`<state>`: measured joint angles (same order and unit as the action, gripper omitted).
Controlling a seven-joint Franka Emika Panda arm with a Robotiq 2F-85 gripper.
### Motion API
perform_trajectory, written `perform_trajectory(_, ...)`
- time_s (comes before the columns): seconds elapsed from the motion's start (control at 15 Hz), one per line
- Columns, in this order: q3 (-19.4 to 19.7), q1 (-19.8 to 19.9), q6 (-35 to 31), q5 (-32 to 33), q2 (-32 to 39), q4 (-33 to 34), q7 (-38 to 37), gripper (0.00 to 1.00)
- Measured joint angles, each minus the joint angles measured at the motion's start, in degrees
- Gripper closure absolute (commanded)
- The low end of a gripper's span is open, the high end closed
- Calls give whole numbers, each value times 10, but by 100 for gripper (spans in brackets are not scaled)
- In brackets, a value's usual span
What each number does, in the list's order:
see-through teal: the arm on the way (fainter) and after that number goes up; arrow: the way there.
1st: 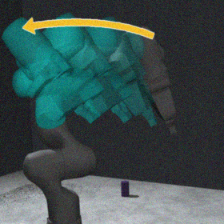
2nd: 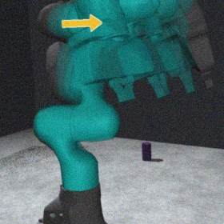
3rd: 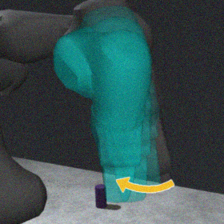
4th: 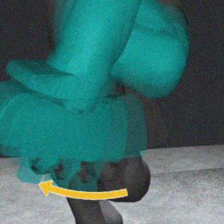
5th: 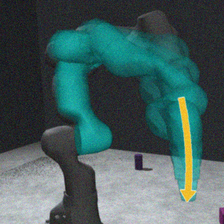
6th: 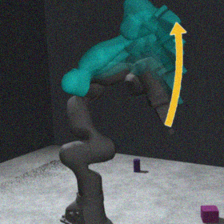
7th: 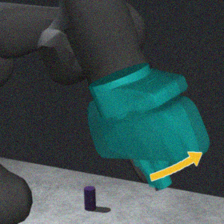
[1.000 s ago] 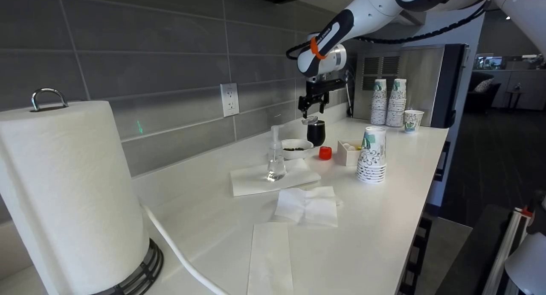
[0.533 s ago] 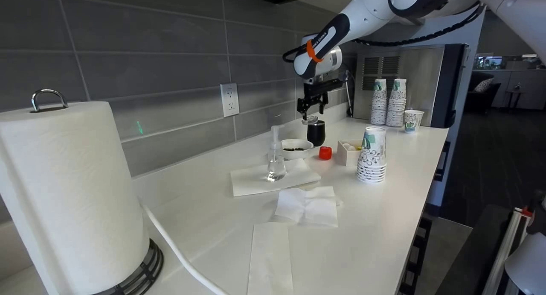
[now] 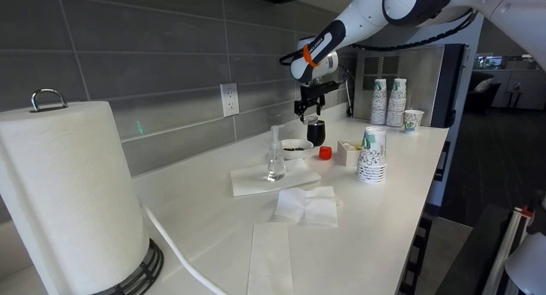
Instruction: Move the black cup to the left
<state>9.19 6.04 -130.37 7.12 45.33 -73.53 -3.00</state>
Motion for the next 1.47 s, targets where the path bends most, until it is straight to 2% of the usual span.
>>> perform_trajectory(0.53,18,-10,15,13,29,39,-32,0)
perform_trajectory(1.47,21,-9,27,14,54,75,-60,0)
